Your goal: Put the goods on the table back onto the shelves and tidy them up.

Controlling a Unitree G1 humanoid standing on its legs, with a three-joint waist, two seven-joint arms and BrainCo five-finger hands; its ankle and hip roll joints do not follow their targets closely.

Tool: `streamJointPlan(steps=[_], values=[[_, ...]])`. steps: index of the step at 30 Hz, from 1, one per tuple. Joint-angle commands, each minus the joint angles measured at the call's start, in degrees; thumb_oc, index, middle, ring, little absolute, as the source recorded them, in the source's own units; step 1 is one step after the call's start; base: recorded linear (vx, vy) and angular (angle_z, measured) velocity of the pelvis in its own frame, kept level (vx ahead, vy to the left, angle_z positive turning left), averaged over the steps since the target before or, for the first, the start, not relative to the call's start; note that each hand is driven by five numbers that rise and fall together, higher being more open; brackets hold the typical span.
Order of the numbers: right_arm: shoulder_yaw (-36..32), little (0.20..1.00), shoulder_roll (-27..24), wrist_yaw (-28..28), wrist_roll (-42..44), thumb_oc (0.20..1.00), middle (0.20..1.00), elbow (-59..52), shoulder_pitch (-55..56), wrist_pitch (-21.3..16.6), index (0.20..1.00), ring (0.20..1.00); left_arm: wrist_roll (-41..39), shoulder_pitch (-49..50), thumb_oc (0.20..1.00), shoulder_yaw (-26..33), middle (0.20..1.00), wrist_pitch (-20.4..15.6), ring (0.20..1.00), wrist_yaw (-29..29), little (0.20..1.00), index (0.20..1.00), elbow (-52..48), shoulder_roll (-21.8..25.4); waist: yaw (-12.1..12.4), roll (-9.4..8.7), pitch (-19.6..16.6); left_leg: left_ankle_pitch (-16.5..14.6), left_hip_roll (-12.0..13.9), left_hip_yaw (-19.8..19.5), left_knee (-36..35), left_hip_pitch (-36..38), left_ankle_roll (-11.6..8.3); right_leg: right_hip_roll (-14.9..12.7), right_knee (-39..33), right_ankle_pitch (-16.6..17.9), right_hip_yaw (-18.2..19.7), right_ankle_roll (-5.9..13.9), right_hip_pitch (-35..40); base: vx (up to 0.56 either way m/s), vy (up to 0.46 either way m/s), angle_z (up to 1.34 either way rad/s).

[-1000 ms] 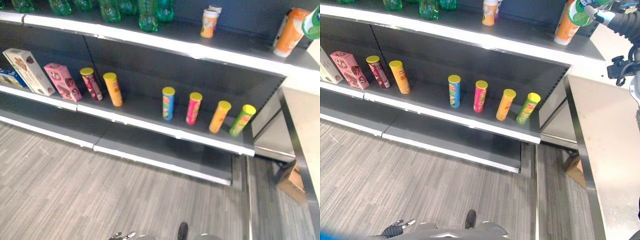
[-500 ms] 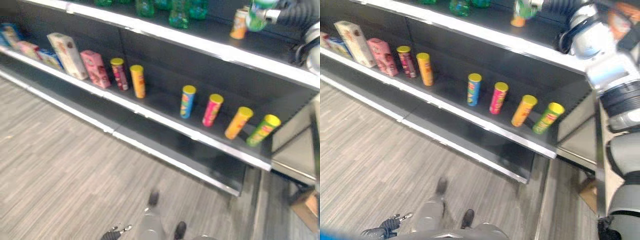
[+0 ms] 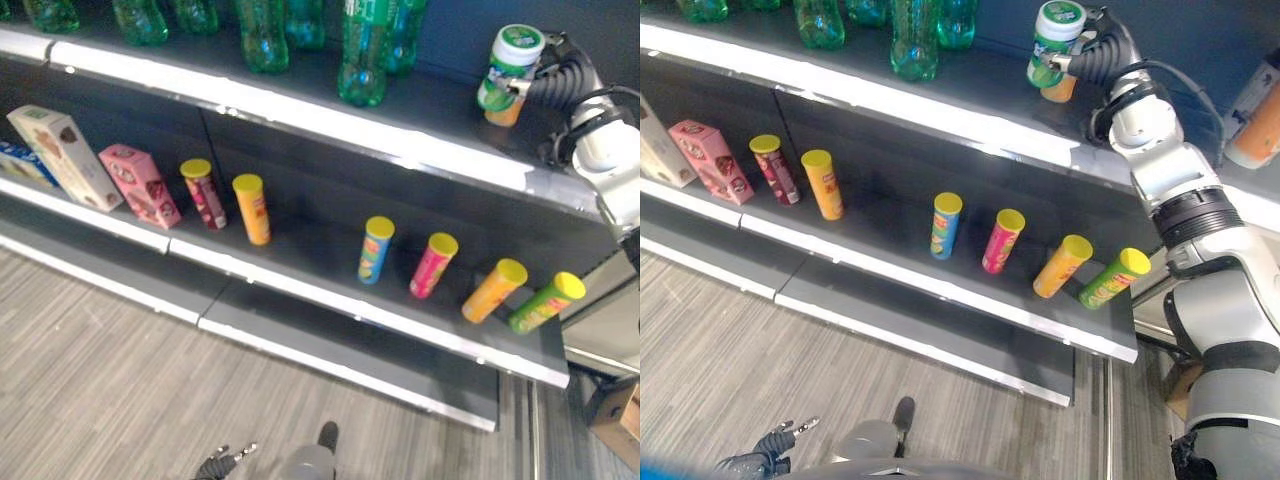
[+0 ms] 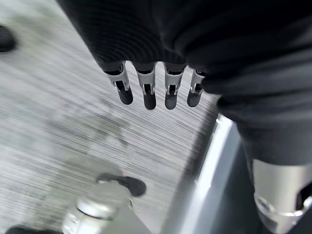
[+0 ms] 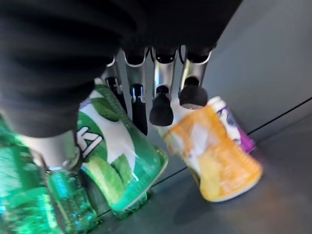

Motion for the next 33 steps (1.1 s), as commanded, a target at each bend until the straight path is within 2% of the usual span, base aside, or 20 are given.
streamJointPlan(steps=[1,2,3,4,5,6,8,10,11,13,15,18,19,23,33], values=[[-1.1,0.2,-2.9,-0.5,-0.9,0.2,0.2,-2.9,-2.1,-0.8,0.2,0.2,-0.1,3.9,1.0,-1.2,1.0,-0.4,1.0,0.6,1.0,1.0,-0.5,3.0,0.3,-0.33,-2.2,-3.7,2.2,-1.7,2.8,-3.5,-2.48,-1.4,9.8,5.1,-1.4,2.75,-4.5,0.01,0.062,-0.14],[-1.1,0.2,-2.9,-0.5,-0.9,0.2,0.2,-2.9,-2.0,-0.8,0.2,0.2,-0.1,3.9,1.0,-1.2,1.0,-0.3,1.0,0.6,1.0,1.0,-0.5,3.0,0.3,-0.36,-2.2,-3.7,2.2,-1.6,2.8,-3.5,-2.46,-1.5,10.0,5.0,-1.3,2.77,-4.6,0.04,0.135,-0.17],[-1.8,0.2,-3.2,-0.6,-1.5,0.2,0.2,-5.6,-0.4,-1.0,0.2,0.2,-0.1,4.0,1.0,-0.8,1.0,-0.3,1.0,0.7,1.0,1.0,-0.6,3.2,-0.3,0.17,-1.5,-4.6,2.7,-0.6,2.3,-1.5,-2.07,-3.1,13.7,6.9,-3.6,2.89,-6.9,0.06,0.109,-0.22],[-3.3,0.2,-3.7,-0.6,-2.0,0.2,0.2,-9.5,1.4,-1.0,0.2,0.2,-0.1,4.5,1.0,0.0,1.0,-0.2,1.0,0.6,1.0,1.0,-0.9,3.0,-1.2,0.71,-1.3,-5.6,3.8,0.7,1.1,0.4,-2.43,-5.8,11.2,6.9,-8.2,2.19,-7.6,0.07,0.105,-0.3],[-3.9,0.2,-4.3,-0.7,-2.5,0.2,0.2,-12.1,1.9,-1.0,0.2,0.2,0.1,4.5,1.0,0.2,1.0,-0.1,1.0,0.6,1.0,1.0,-1.0,2.8,-1.5,1.02,-1.3,-6.0,4.3,1.4,0.8,0.7,-2.75,-6.7,8.4,6.1,-10.4,1.64,-7.7,0.04,0.027,-0.53],[-4.0,0.2,-4.3,-0.7,-2.5,0.2,0.2,-12.3,2.1,-1.0,0.2,0.2,0.1,4.5,1.0,0.2,1.0,-0.1,1.0,0.6,1.0,1.0,-1.0,2.8,-1.6,1.04,-1.3,-6.0,4.4,1.3,0.8,0.7,-2.8,-6.6,8.2,6.1,-10.5,1.59,-7.5,0.01,-0.024,-0.49],[-6.2,0.2,-6.1,-1.1,-4.2,0.2,0.2,-18.7,4.9,-1.0,0.2,0.2,0.3,3.9,1.0,1.0,1.0,0.0,1.0,0.8,1.0,1.0,-0.8,2.4,-2.8,1.4,-0.6,-6.8,5.1,2.1,1.0,1.0,-3.11,-7.6,2.0,7.1,-12.6,1.15,-10.1,0.0,-0.047,-0.27],[-11.9,0.2,-8.1,-1.1,-6.1,0.2,0.2,-27.2,11.6,-1.2,0.2,0.2,1.2,4.4,1.0,2.6,1.0,0.1,1.0,1.0,1.0,1.0,-0.8,2.2,-3.5,0.37,-0.6,-7.6,4.8,3.1,2.4,0.3,-3.54,-7.2,-5.3,8.6,-12.6,2.55,-7.5,0.03,-0.059,-0.14],[-15.7,0.2,-10.7,-0.7,-6.9,0.2,0.2,-31.7,16.5,-1.6,0.2,0.2,1.8,4.6,1.0,3.3,1.0,0.0,1.0,0.7,1.0,1.0,-1.2,0.9,-4.1,-0.11,-0.6,-7.6,4.8,3.2,2.3,0.3,-3.67,-6.3,-5.2,8.6,-10.9,2.68,-7.3,0.02,-0.028,-0.12],[-16.4,0.2,-10.7,-0.6,-7.0,0.2,0.2,-32.1,17.3,-1.5,0.2,0.2,1.8,4.5,1.0,3.1,1.0,0.0,1.0,0.7,1.0,1.0,-1.2,1.1,-3.8,-0.26,-0.7,-7.6,4.8,3.3,2.3,0.3,-3.67,-6.3,-5.2,8.6,-10.8,2.68,-7.4,0.01,-0.01,0.02],[-19.3,0.2,-12.1,-0.2,-4.1,0.2,0.2,-35.3,20.7,-2.9,0.2,0.2,2.3,4.1,1.0,2.6,1.0,-0.2,1.0,0.8,1.0,1.0,-1.0,-0.2,-4.6,-0.83,-1.2,-8.0,5.4,3.4,2.6,-0.1,-4.24,-5.9,-6.3,8.8,-10.3,2.38,-7.3,0.03,-0.043,0.03],[-18.7,0.2,-12.0,0.8,-3.9,0.2,0.2,-36.1,22.3,-2.6,0.2,0.2,1.8,3.8,1.0,2.7,1.0,0.1,1.0,0.8,1.0,1.0,-0.9,-0.5,-4.6,-1.2,-1.4,-8.2,5.9,3.7,3.1,-0.5,-4.78,-5.5,-7.7,8.8,-10.4,2.16,-7.0,0.02,-0.065,-0.14],[-17.0,0.2,-9.2,1.1,-5.0,0.2,0.2,-35.8,21.8,-2.1,0.2,0.2,2.8,3.8,1.0,2.1,1.0,0.3,1.0,0.7,1.0,1.0,-0.2,-0.8,-4.2,-1.32,-1.8,-8.5,6.4,4.0,3.5,-0.5,-5.13,-5.1,-8.7,8.1,-10.4,1.82,-6.1,0.02,-0.063,-0.09],[-13.0,0.2,-6.5,1.3,-8.6,0.2,0.2,-33.6,19.0,-0.9,0.2,0.2,2.8,3.5,1.0,1.8,1.0,0.5,1.0,1.0,1.0,1.0,0.0,-0.8,-3.9,-1.05,-2.1,-8.6,6.7,4.3,3.4,0.1,-5.43,-4.8,-9.5,7.6,-10.7,1.48,-5.0,0.04,-0.04,-0.05],[-7.1,0.2,1.8,1.3,-4.9,0.2,0.2,-23.2,12.9,-0.4,0.2,0.2,1.9,3.6,1.0,0.3,1.0,0.4,1.0,1.7,1.0,1.0,0.2,-0.9,-2.6,-0.05,-3.1,-8.4,6.7,4.1,2.5,1.3,-5.8,-4.5,-9.6,6.4,-11.2,1.09,-3.5,0.03,-0.02,0.05]])
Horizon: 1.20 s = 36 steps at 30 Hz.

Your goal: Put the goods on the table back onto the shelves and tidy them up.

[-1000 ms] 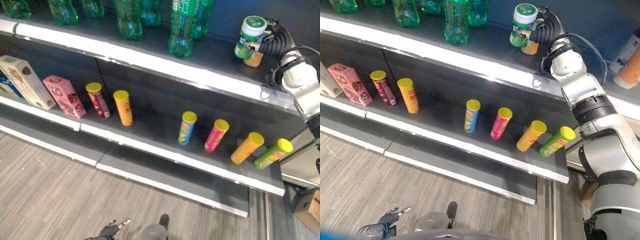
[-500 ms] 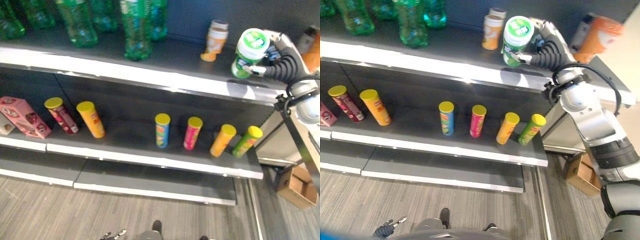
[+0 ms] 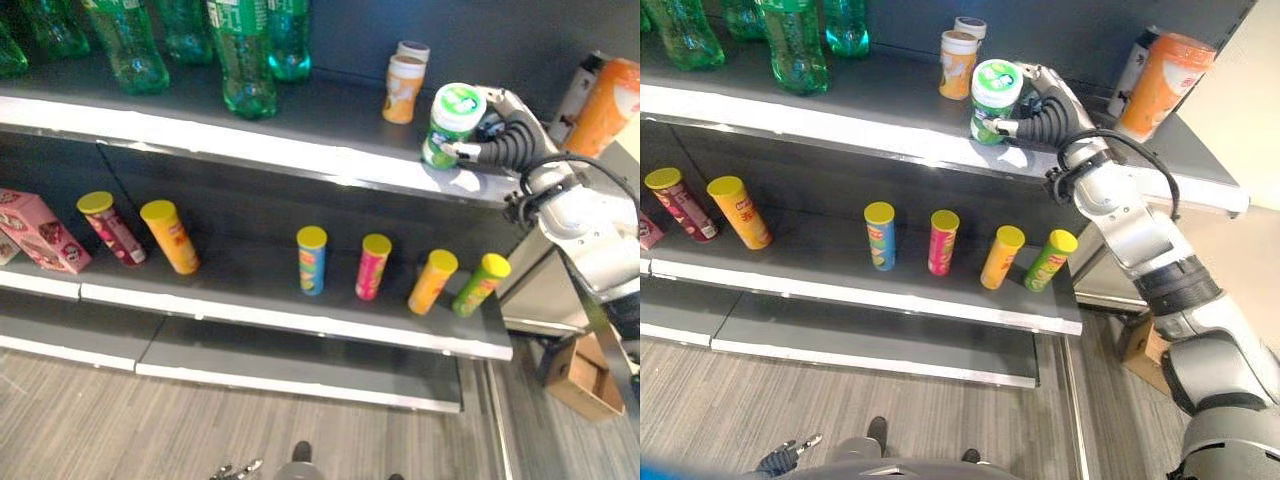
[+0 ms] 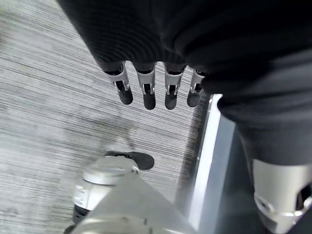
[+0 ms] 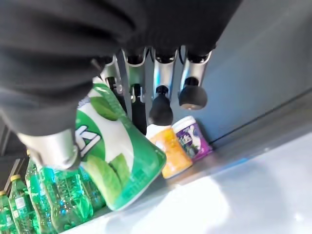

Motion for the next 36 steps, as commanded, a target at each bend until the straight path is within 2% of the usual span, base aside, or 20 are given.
streamJointPlan(steps=[1,13,23,36], values=[[2.6,0.2,-0.3,-0.9,2.5,0.2,0.2,5.4,-7.0,-0.8,0.2,0.2,0.8,-1.3,1.0,-2.5,1.0,-1.0,1.0,0.5,1.0,1.0,0.9,1.8,1.2,0.13,-1.0,-7.6,0.3,-0.3,5.4,-1.7,-1.05,-2.4,4.5,-7.2,-1.5,2.31,0.9,0.03,-0.003,0.07],[6.5,0.2,3.5,-0.2,8.3,0.2,0.2,16.5,-12.5,-0.8,0.2,0.2,0.5,-1.4,1.0,-3.9,1.0,-1.1,1.0,0.5,1.0,1.0,2.6,1.1,2.2,0.07,-1.4,-7.2,-0.3,-1.1,3.5,0.0,-0.87,-2.3,5.4,-7.7,-2.3,2.44,1.8,0.02,-0.001,0.09],[8.2,0.2,4.9,1.2,10.6,0.2,0.2,15.6,-13.8,-1.2,0.2,0.2,0.5,-2.0,1.0,-4.3,1.0,-1.1,1.0,0.8,1.0,1.0,3.4,0.8,2.1,-0.19,-1.3,-7.3,-0.2,-1.0,3.2,0.5,-0.89,-2.3,5.6,-7.7,-2.2,2.45,1.5,0.0,0.001,0.01],[9.0,0.2,3.8,1.8,9.0,0.2,0.2,14.3,-13.0,-0.9,0.2,0.2,1.3,-2.3,1.0,-4.2,1.0,-1.0,1.0,0.8,1.0,1.0,4.1,0.6,1.6,-0.31,-1.3,-7.4,-0.1,-0.6,2.9,0.9,-0.78,-2.5,5.4,-7.5,-2.1,2.6,1.5,0.0,0.0,0.0]])
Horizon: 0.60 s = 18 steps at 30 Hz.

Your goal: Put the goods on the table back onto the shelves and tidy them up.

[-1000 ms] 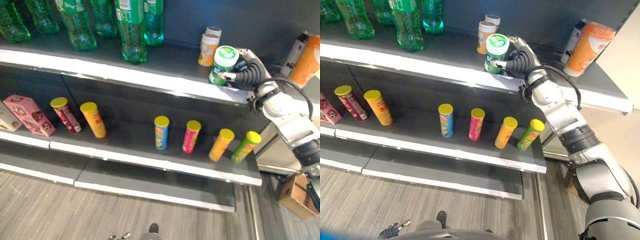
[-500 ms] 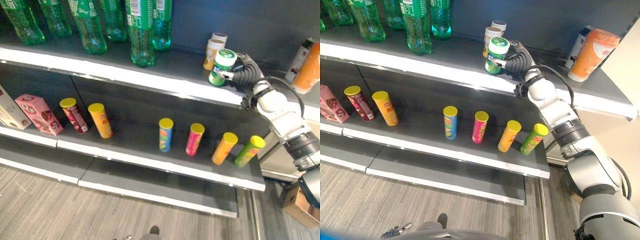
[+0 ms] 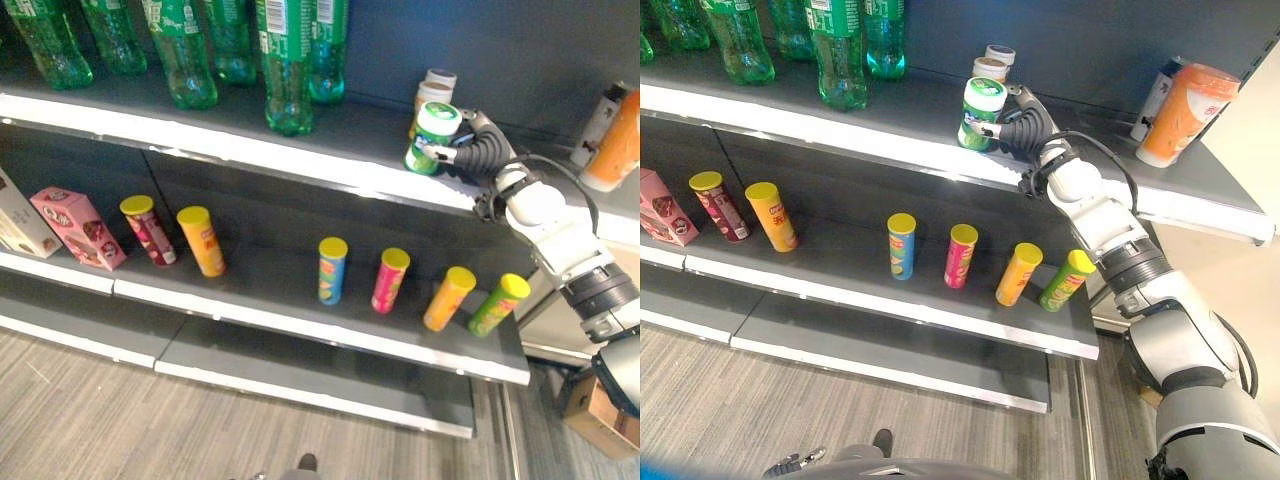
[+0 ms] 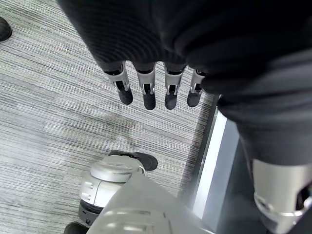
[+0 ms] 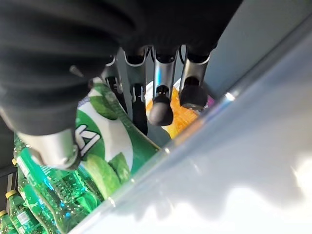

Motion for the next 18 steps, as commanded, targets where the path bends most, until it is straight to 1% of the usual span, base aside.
streamJointPlan(steps=[1,12,13,18], values=[[3.3,0.2,-2.6,0.4,-0.5,0.2,0.2,0.3,-6.7,-1.4,0.2,0.2,1.4,-2.7,1.0,-2.0,1.0,-1.0,1.0,0.7,1.0,1.0,2.1,1.0,0.9,-0.09,0.3,-8.0,1.0,1.3,4.2,-0.2,-1.17,-1.9,5.5,-7.1,0.3,2.12,-0.4,0.0,0.0,0.0],[3.3,0.2,-2.3,0.7,-0.5,0.2,0.2,0.2,-6.5,-1.4,0.2,0.2,1.8,-3.1,1.0,-1.8,1.0,-0.9,1.0,0.7,1.0,1.0,2.3,1.2,0.4,-0.03,0.4,-8.1,1.1,1.7,4.2,0.0,-1.11,-2.0,5.5,-6.9,0.5,2.19,-0.6,0.0,0.001,-0.01],[3.2,1.0,-2.2,0.6,-0.4,1.0,1.0,0.3,-6.5,-1.5,1.0,1.0,1.9,-3.1,1.0,-1.9,1.0,-0.9,1.0,0.7,1.0,1.0,2.4,1.2,0.4,-0.05,0.4,-8.1,1.1,1.7,4.2,0.1,-1.1,-2.0,5.5,-6.8,0.6,2.19,-0.6,0.0,0.0,0.0],[2.6,1.0,-1.7,0.2,-0.1,1.0,1.0,-0.1,-6.6,-1.6,1.0,1.0,2.0,-3.1,1.0,-1.8,1.0,-0.8,1.0,0.7,1.0,1.0,2.9,1.1,0.4,-0.12,0.4,-8.1,1.2,1.7,4.0,0.2,-1.1,-2.0,5.5,-6.9,0.7,2.16,-0.6,0.0,0.0,0.0]])
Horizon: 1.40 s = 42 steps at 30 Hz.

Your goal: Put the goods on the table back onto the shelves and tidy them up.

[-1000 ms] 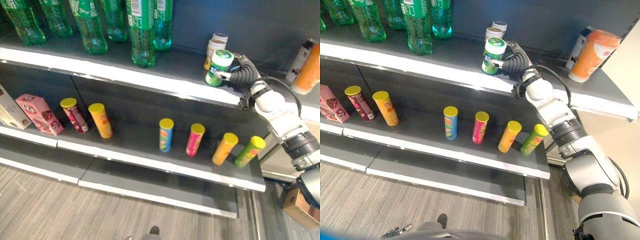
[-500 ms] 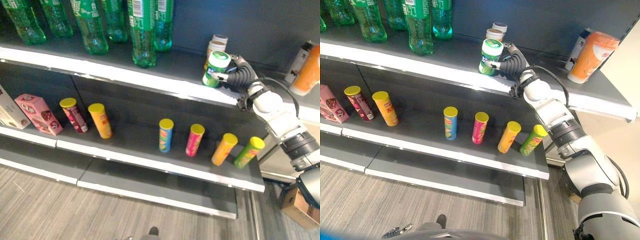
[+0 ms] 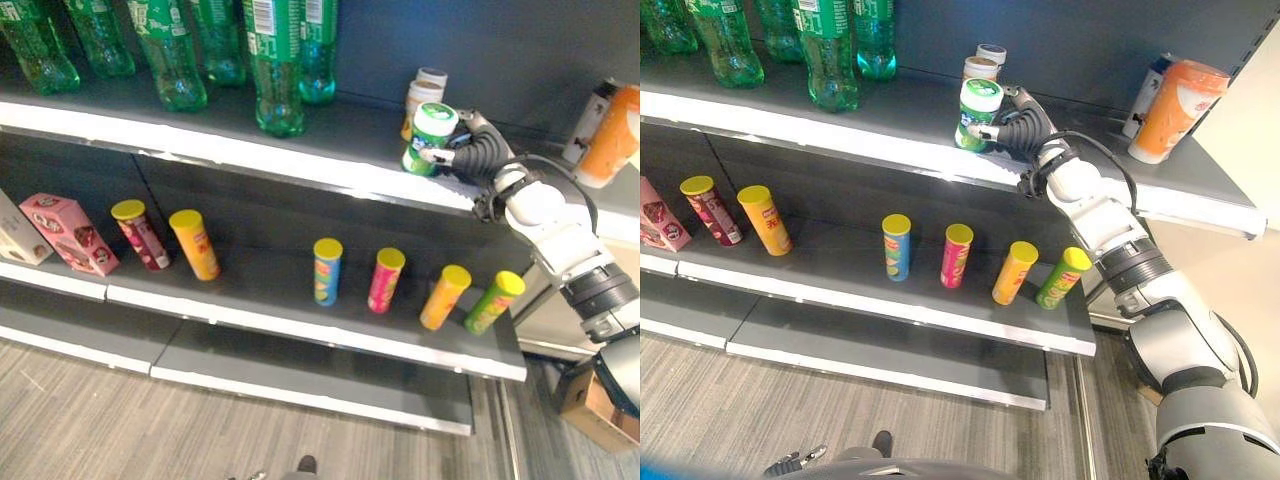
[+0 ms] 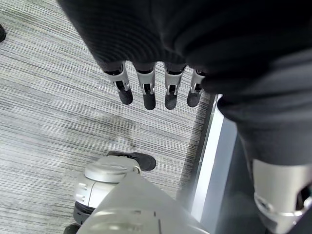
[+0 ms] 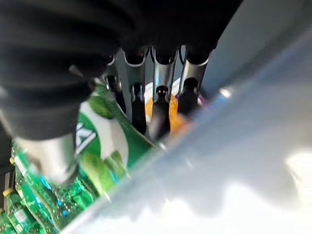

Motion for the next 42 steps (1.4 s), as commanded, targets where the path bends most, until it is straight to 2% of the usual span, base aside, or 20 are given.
streamJointPlan(steps=[1,8,11,15,18,19,21,24,26,27,28,29,31,33,34,36,38,41,42], values=[[2.1,1.0,-1.7,-1.1,-0.1,1.0,1.0,0.1,-6.7,-1.7,1.0,1.0,1.9,-2.7,1.0,-1.7,1.0,-0.8,1.0,0.7,1.0,1.0,2.6,1.1,1.2,-0.32,0.4,-8.4,1.2,1.5,5.0,-0.6,-1.22,-1.9,5.6,-6.8,0.2,2.03,-0.6,0.0,0.0,0.0],[-1.4,1.0,-4.4,-4.6,-1.6,1.0,1.0,-4.4,-6.2,-3.0,1.0,1.0,2.0,-2.7,1.0,-1.3,1.0,-0.7,1.0,1.2,1.0,1.0,2.8,0.9,0.8,-0.18,0.4,-8.5,1.2,1.6,4.9,-0.4,-1.18,-1.9,5.7,-6.9,0.1,2.1,-0.6,0.0,0.0,0.0],[-6.0,1.0,-6.6,-7.5,-3.1,1.0,1.0,-10.1,-4.2,-4.3,1.0,1.0,2.5,-2.8,1.0,-0.6,1.0,-0.6,1.0,1.5,1.0,1.0,3.0,0.6,-0.1,0.0,0.3,-8.7,1.2,1.8,4.8,-0.1,-1.12,-1.9,5.7,-6.9,0.4,2.12,-0.8,0.0,0.0,0.0],[-15.1,1.0,-9.8,-10.6,-3.8,1.0,1.0,-19.1,1.7,-6.4,1.0,1.0,3.3,-3.1,1.0,0.9,1.0,-0.5,1.0,1.8,1.0,1.0,3.5,0.1,-1.5,0.12,0.3,-9.1,1.3,2.1,4.7,0.2,-0.89,-1.9,6.0,-6.9,1.1,2.24,-1.3,0.0,0.016,-0.02],[-22.9,1.0,-11.3,-10.8,-1.6,1.0,1.0,-25.7,8.9,-8.0,1.0,1.0,4.1,-3.0,1.0,1.6,1.0,-0.4,1.0,1.5,1.0,1.0,3.6,0.2,-2.4,-0.08,0.2,-9.5,1.5,2.6,4.9,0.4,-0.59,-1.9,6.6,-6.7,2.2,2.47,-2.0,-0.01,0.043,-0.16],[-25.0,1.0,-11.2,-10.6,0.2,1.0,1.0,-27.2,11.1,-8.9,1.0,1.0,4.3,-3.0,1.0,1.8,1.0,-0.4,1.0,1.3,1.0,1.0,3.6,0.1,-3.0,-0.09,0.3,-9.6,1.5,2.7,4.9,0.4,-0.43,-1.9,6.9,-6.6,2.6,2.55,-2.3,-0.02,0.082,-0.41],[-33.4,1.0,-9.8,-7.7,7.9,1.0,1.0,-32.2,21.0,-11.3,1.0,1.0,5.6,-2.8,1.0,1.5,1.0,-0.4,1.0,0.5,1.0,1.0,3.5,0.4,-4.4,-0.6,0.3,-10.1,1.6,4.2,4.9,1.0,0.14,-2.0,8.0,-6.0,4.5,3.19,-3.7,-0.01,0.126,-0.44],[-38.7,1.0,-9.5,-5.9,12.6,1.0,1.0,-34.5,27.8,-12.3,1.0,1.0,5.8,-3.5,1.0,0.8,1.0,-0.6,1.0,-0.7,1.0,1.0,1.3,0.7,-7.4,-0.73,2.2,-10.1,2.1,6.9,4.8,1.2,0.93,-2.0,10.8,-3.5,8.1,4.5,-7.4,-0.1,0.094,-0.71],[-40.3,1.0,-9.8,-5.9,13.5,1.0,1.0,-34.6,29.6,-12.3,1.0,1.0,5.3,-4.3,1.0,0.5,1.0,-0.8,1.0,-1.0,1.0,1.0,-0.6,1.5,-8.2,-0.8,3.7,-9.8,3.4,8.7,5.3,0.0,1.16,-1.4,13.2,-2.6,10.2,5.21,-10.6,-0.22,-0.017,-0.65],[-41.6,1.0,-10.0,-6.2,13.5,1.0,1.0,-34.3,30.8,-12.3,1.0,1.0,5.2,-4.4,1.0,0.5,1.0,-0.8,1.0,-1.1,1.0,1.0,-1.7,1.9,-8.6,-0.56,4.3,-9.9,4.4,9.6,5.9,-0.5,1.16,-1.5,14.0,-3.1,10.0,5.28,-10.8,-0.28,-0.038,-1.03],[-45.2,1.0,-10.8,-6.5,12.8,1.0,1.0,-34.1,34.9,-11.8,1.0,1.0,4.5,-4.7,1.0,0.9,1.0,-0.7,1.0,-1.4,1.0,1.0,-3.6,2.4,-9.4,0.09,4.3,-9.3,6.2,11.5,6.6,-2.2,1.0,-2.5,15.5,-3.9,8.4,4.27,-10.5,-0.2,-0.029,-0.98],[-45.4,1.0,-10.8,-6.5,12.8,1.0,1.0,-34.2,35.1,-11.8,1.0,1.0,4.5,-4.8,1.0,0.8,1.0,-0.7,1.0,-1.4,1.0,1.0,-3.7,2.5,-9.3,0.07,4.2,-9.1,6.2,11.6,6.6,-2.4,1.01,-2.5,15.5,-3.7,8.4,4.2,-10.7,-0.19,-0.027,-0.89],[-49.5,1.0,-11.3,-6.5,12.1,1.0,1.0,-33.8,38.8,-11.7,1.0,1.0,4.2,-4.4,1.0,1.4,1.0,-0.8,1.0,-1.6,1.0,1.0,-4.6,3.0,-9.6,0.56,3.5,-8.5,7.3,12.9,6.5,-3.8,0.64,-4.1,16.3,-4.5,6.3,3.49,-9.1,-0.11,-0.042,-0.34],[-53.5,1.0,-12.5,-6.7,11.6,1.0,1.0,-33.3,42.3,-11.3,1.0,1.0,3.9,-4.0,1.0,2.2,1.0,-0.9,1.0,-1.5,1.0,1.0,-4.8,3.5,-9.8,0.43,2.5,-7.6,8.6,14.2,6.9,-5.8,0.05,-5.9,16.9,-3.2,5.2,3.67,-7.8,-0.1,-0.087,-0.58],[-53.6,1.0,-12.5,-6.7,11.7,1.0,1.0,-33.3,42.5,-11.3,1.0,1.0,3.9,-4.0,1.0,2.1,1.0,-0.9,1.0,-1.5,1.0,1.0,-4.8,3.5,-9.7,0.44,2.3,-7.4,8.6,14.3,6.9,-6.0,0.11,-5.9,16.8,-3.0,5.2,3.64,-8.0,-0.09,-0.189,-0.57],[-58.5,1.0,-13.4,-8.0,10.5,1.0,1.0,-32.9,46.1,-11.5,1.0,1.0,2.6,-2.5,1.0,3.9,1.0,-0.8,1.0,-1.3,1.0,1.0,-5.7,4.1,-9.2,-0.13,0.8,-6.5,11.1,16.7,7.5,-7.8,-1.14,-9.8,15.8,3.7,3.1,5.27,-6.4,-0.12,-0.267,-0.59],[-60.2,1.0,-14.8,-8.9,10.4,1.0,1.0,-32.2,46.1,-11.5,1.0,1.0,1.7,-1.7,1.0,5.2,1.0,-1.0,1.0,-0.8,1.0,1.0,-6.0,4.7,-8.5,-0.64,0.3,-5.8,12.8,18.6,8.1,-8.6,-2.13,-11.9,13.1,6.1,0.1,5.96,-4.9,-0.12,-0.278,-0.86],[-63.0,1.0,-17.2,-10.0,9.2,1.0,1.0,-30.9,47.6,-10.9,1.0,1.0,0.9,-1.6,1.0,6.5,1.0,-1.3,1.0,-0.1,1.0,1.0,-5.5,4.6,-8.1,-1.79,0.3,-4.3,14.8,20.2,8.5,-8.8,-3.93,-10.9,8.9,6.4,0.2,7.05,-4.8,-0.06,-0.34,-1.3],[-64.3,1.0,-18.2,-10.6,9.0,1.0,1.0,-30.1,48.1,-10.8,1.0,1.0,0.6,-1.6,1.0,7.2,1.0,-1.4,1.0,0.0,1.0,1.0,-5.4,4.5,-8.1,-2.18,0.3,-3.7,15.7,20.6,8.5,-8.6,-4.7,-9.7,7.2,4.7,-0.1,7.19,-4.6,-0.02,-0.354,-0.77]])
